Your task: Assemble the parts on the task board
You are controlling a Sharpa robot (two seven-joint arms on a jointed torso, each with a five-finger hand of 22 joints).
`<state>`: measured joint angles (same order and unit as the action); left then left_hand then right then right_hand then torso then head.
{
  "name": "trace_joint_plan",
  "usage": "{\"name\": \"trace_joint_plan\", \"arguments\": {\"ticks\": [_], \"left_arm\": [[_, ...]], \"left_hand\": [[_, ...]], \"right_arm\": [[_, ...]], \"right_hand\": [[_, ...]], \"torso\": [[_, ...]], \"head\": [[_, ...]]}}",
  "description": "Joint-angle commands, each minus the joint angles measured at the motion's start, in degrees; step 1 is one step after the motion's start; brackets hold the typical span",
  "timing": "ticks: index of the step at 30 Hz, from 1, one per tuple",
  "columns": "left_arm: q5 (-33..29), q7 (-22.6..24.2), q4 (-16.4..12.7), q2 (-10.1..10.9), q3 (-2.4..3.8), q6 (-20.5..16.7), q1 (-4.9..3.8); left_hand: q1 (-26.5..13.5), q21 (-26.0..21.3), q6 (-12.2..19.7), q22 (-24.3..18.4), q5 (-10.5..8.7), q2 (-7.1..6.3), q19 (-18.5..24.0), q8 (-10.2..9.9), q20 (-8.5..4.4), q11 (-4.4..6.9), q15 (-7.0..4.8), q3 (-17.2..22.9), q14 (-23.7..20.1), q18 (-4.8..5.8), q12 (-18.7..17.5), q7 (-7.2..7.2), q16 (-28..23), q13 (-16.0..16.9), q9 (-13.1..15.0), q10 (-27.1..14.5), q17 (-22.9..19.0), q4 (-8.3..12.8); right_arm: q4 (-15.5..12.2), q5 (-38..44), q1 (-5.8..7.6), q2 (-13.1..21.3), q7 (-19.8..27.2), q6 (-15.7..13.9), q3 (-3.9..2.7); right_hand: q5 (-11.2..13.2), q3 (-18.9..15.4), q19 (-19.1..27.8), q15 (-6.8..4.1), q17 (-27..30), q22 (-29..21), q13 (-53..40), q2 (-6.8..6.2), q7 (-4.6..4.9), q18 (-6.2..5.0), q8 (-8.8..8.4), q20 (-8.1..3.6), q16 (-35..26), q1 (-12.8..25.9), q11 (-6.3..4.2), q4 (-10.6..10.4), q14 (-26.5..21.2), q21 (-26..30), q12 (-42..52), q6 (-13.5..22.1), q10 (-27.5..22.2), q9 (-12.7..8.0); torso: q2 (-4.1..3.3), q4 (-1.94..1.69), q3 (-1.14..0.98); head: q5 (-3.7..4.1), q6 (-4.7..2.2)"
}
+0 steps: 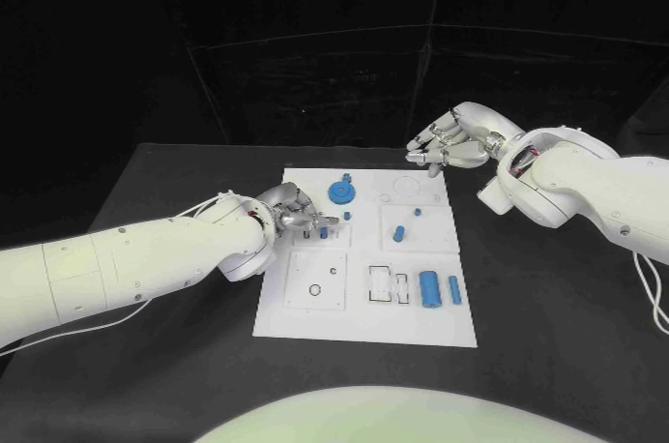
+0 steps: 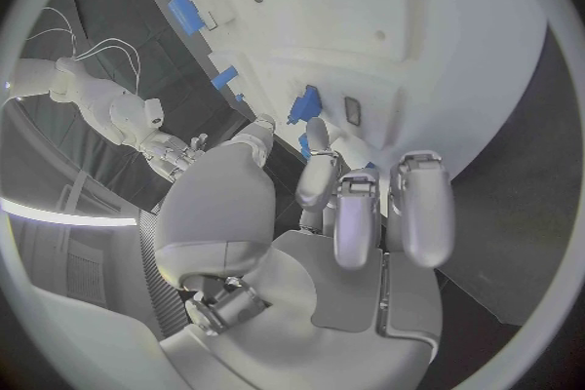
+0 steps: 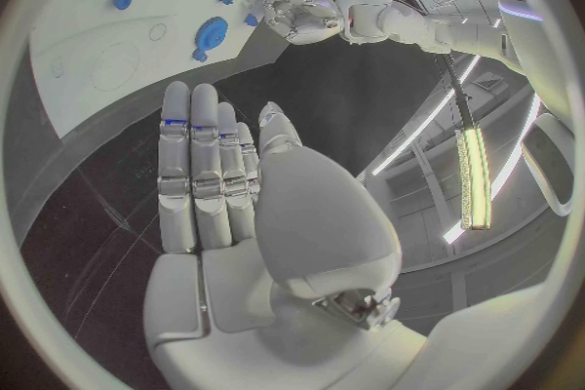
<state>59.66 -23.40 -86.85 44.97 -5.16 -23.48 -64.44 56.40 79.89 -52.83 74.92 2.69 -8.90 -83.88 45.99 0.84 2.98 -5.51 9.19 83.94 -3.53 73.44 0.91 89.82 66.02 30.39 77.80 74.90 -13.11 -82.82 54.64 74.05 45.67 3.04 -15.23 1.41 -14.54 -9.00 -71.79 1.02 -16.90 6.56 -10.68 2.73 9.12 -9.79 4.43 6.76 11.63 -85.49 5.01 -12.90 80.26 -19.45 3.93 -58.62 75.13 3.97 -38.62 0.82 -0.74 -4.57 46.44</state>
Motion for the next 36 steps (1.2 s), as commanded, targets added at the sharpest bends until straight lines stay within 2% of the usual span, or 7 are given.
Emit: {"name": "trace_joint_plan", "arguments": {"ticks": [1, 7, 12, 19, 26, 31, 36], "left_arm": [[-0.2, -0.2, -0.3, 0.2, 0.12, 0.8, -0.32], [-0.3, -1.2, -0.5, 0.4, 0.94, 2.7, -1.20], [-0.5, -2.8, -0.4, 0.5, 1.40, 6.2, -2.76], [-0.8, -5.3, 1.0, -0.4, 1.54, 13.1, -5.46], [-1.4, -9.0, 4.0, -2.8, 1.56, 25.1, -8.71], [-3.3, -11.2, 7.6, -5.6, 1.48, 32.2, -11.52], [-4.3, -12.3, 10.9, -8.4, 1.32, 36.6, -13.40]], "left_hand": [[0.6, -0.3, 0.3, 1.5, 0.26, 0.54, -1.0, 0.3, -0.35, -0.23, -0.35, -0.9, 6.1, 0.35, 0.1, 0.08, 0.2, 0.0, -0.1, 0.1, 15.1, -0.3], [0.7, -0.3, 0.3, 1.5, 0.25, 1.02, -1.0, 0.3, -0.35, -0.23, -0.35, -1.7, 6.1, 0.35, 0.1, 0.09, 0.2, -0.1, -0.1, 0.1, 15.1, -0.9], [0.4, -0.4, 0.5, 1.5, 0.27, 1.73, -0.9, 0.3, -0.32, -0.29, -0.31, -3.3, 6.1, 0.33, -0.1, 0.15, 0.2, -0.3, -0.2, -0.1, 15.1, -1.9], [0.7, -0.6, 0.7, 1.2, 0.31, 2.84, -0.8, 0.2, -0.28, -0.36, -0.25, -4.0, 6.1, 0.27, -0.4, 0.23, 0.2, -0.7, -0.2, -0.4, 15.1, -2.3], [3.0, -1.3, 1.7, 0.5, 0.43, 5.04, -0.5, -0.7, -0.07, -0.71, 0.01, -3.9, 6.1, 0.10, -1.6, 0.67, 0.2, -2.2, -0.8, -1.5, 15.1, -1.6], [4.0, -2.1, 3.7, -0.3, 0.41, 6.06, -0.1, -3.3, 0.40, -1.57, 0.63, -4.0, 6.1, -0.07, -3.2, 1.73, 0.2, -4.2, -2.1, -3.0, 15.1, -1.1], [3.8, -2.0, 3.9, 0.0, 0.39, 6.65, -0.1, -5.1, 0.82, -2.06, 1.05, -4.3, 6.1, -0.02, -3.1, 2.27, 0.2, -4.2, -3.1, -3.0, 15.1, -1.2]], "right_arm": [[0.0, -0.2, 0.10, -0.1, 0.4, 0.0, -0.03], [0.0, -0.2, 0.10, -0.1, 0.4, 0.0, -0.03], [0.0, -0.2, 0.10, -0.1, 0.3, 0.0, -0.03], [0.1, -0.2, 0.11, -0.2, 0.2, 0.0, -0.03], [0.2, -0.2, 0.11, -0.4, 0.2, 0.1, -0.03], [0.3, -0.2, 0.11, -0.6, 0.1, 0.1, -0.03], [0.3, -0.2, 0.11, -0.8, 0.0, 0.1, -0.03]], "right_hand": [[-0.2, 0.0, -0.1, 0.20, 0.1, 0.0, 0.1, -0.55, 0.38, -0.68, -0.22, 0.41, -0.3, -0.1, -0.04, -0.3, -0.2, 0.3, -0.2, 0.0, -0.3, -0.1], [-0.2, 0.0, -0.1, 0.20, 0.1, 0.0, 0.1, -0.55, 0.38, -0.68, -0.22, 0.41, -0.3, -0.1, -0.04, -0.3, -0.2, 0.3, -0.2, 0.0, -0.3, -0.1], [-0.2, 0.0, -0.1, 0.21, 0.1, -0.1, 0.1, -0.57, 0.39, -0.68, -0.23, 0.42, -0.3, -0.1, -0.03, -0.3, -0.2, 0.4, -0.2, 0.0, -0.3, -0.1], [-0.2, 0.0, -0.1, 0.21, 0.1, -0.1, 0.1, -0.57, 0.39, -0.68, -0.23, 0.42, -0.3, -0.1, -0.03, -0.3, -0.2, 0.4, -0.2, 0.0, -0.3, -0.1], [-0.2, 0.0, -0.1, 0.21, 0.1, -0.1, 0.1, -0.57, 0.39, -0.68, -0.23, 0.42, -0.3, -0.1, -0.03, -0.3, -0.2, 0.4, -0.2, 0.0, -0.3, -0.1], [-0.2, 0.0, -0.1, 0.22, 0.1, -0.1, 0.1, -0.58, 0.41, -0.68, -0.25, 0.43, -0.3, -0.1, -0.02, -0.4, -0.2, 0.4, -0.2, 0.1, -0.4, -0.1], [-0.3, 0.0, -0.1, 0.21, 0.1, -0.1, 0.1, -0.58, 0.40, -0.69, -0.25, 0.43, -0.3, -0.1, -0.03, -0.4, -0.2, 0.4, -0.2, 0.1, -0.4, -0.1]], "torso": [[0.00, 0.02, -0.01], [0.02, 0.03, -0.03], [0.00, 0.14, -0.07], [-0.04, 0.03, -0.03], [-0.03, 0.07, -0.04], [-0.02, 0.09, -0.07], [-0.04, 0.05, -0.04]], "head": [[-0.01, -0.05], [-0.06, -0.15], [-0.07, -0.31], [0.14, -0.35], [0.21, -0.43], [0.01, -0.35], [0.24, -0.42]]}}
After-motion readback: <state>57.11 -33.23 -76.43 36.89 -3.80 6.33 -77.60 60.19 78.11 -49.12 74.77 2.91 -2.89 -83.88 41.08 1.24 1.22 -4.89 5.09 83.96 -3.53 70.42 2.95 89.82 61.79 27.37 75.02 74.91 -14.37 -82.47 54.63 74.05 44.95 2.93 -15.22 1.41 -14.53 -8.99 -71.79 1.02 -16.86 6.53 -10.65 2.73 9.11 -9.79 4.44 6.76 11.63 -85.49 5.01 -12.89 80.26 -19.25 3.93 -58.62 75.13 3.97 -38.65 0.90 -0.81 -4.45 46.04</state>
